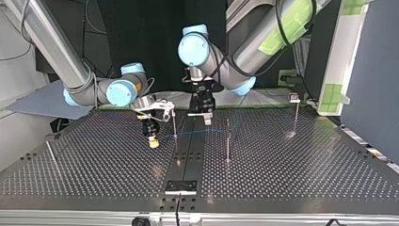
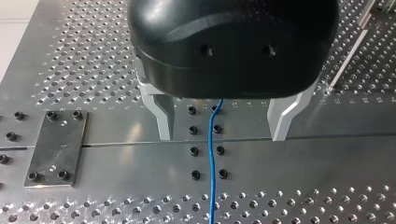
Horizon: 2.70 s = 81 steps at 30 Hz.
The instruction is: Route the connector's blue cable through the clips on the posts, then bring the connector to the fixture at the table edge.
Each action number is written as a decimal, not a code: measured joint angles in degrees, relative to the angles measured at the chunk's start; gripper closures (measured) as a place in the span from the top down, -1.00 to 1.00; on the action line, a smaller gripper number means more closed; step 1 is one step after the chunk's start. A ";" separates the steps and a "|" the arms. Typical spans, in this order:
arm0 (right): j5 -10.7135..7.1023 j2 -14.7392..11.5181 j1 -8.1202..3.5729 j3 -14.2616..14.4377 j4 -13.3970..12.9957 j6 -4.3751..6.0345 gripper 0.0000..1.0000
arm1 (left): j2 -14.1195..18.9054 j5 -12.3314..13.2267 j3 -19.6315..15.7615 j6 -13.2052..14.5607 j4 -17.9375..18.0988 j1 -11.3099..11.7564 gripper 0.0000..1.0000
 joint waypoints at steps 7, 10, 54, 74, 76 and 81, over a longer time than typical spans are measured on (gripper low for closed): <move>0.00 0.00 0.02 0.00 -0.20 0.00 -1.00 | -0.02 2.17 0.02 0.48 0.07 0.19 1.00; 0.00 0.01 0.03 0.00 -0.25 0.00 -1.00 | -0.05 2.61 0.02 0.50 0.23 0.38 1.00; 0.00 0.01 0.38 0.00 0.23 -0.47 -1.00 | -5.61 4.67 8.50 -0.08 -2.98 4.68 1.00; 0.00 0.01 0.38 0.00 0.03 -0.61 -1.00 | -5.64 5.47 9.23 0.01 -2.89 6.05 1.00; 0.00 0.02 0.39 0.00 0.01 -0.61 -1.00 | -5.65 5.63 9.23 0.04 -2.89 6.15 1.00; 0.00 0.01 0.43 0.00 0.12 -0.66 -1.00 | -5.64 6.04 9.24 0.26 -2.51 6.05 0.41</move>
